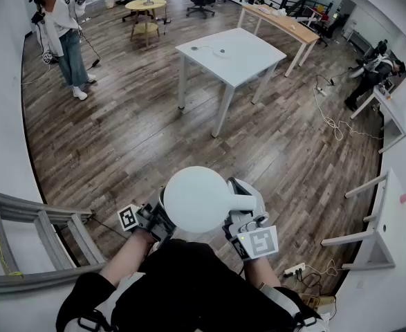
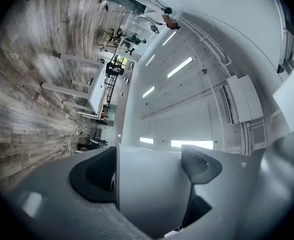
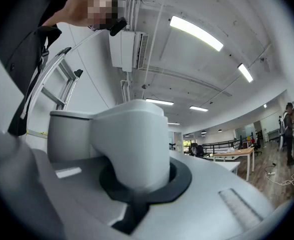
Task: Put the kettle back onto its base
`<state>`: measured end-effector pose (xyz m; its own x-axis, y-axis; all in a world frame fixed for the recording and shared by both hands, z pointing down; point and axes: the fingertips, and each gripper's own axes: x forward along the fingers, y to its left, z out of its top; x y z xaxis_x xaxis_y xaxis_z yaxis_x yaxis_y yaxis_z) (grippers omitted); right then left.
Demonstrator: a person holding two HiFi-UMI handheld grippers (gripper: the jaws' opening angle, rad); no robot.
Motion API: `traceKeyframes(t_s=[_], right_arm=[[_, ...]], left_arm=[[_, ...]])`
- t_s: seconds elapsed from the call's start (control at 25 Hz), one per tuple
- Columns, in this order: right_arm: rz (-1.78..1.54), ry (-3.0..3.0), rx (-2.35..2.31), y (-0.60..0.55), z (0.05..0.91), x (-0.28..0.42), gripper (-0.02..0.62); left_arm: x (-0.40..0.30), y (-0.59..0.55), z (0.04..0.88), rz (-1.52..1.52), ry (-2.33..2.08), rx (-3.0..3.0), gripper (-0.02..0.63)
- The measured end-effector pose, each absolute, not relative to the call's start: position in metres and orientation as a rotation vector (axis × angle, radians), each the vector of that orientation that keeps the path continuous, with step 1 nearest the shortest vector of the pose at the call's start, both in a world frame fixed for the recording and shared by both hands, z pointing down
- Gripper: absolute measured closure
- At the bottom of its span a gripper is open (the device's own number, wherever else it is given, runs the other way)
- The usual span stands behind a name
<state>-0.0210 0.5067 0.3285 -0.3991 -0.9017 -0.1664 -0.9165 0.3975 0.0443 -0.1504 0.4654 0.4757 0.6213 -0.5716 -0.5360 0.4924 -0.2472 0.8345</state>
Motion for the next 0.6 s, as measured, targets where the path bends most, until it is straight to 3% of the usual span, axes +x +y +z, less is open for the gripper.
traceKeyframes(t_s=[0.6], right_arm=[[0.194, 2.57, -1.629, 0.488, 0.33, -0.048, 0.597]], left_arm=[[-0.177, 0.452, 0.48, -1.036, -0.085, 1.513, 0.192]])
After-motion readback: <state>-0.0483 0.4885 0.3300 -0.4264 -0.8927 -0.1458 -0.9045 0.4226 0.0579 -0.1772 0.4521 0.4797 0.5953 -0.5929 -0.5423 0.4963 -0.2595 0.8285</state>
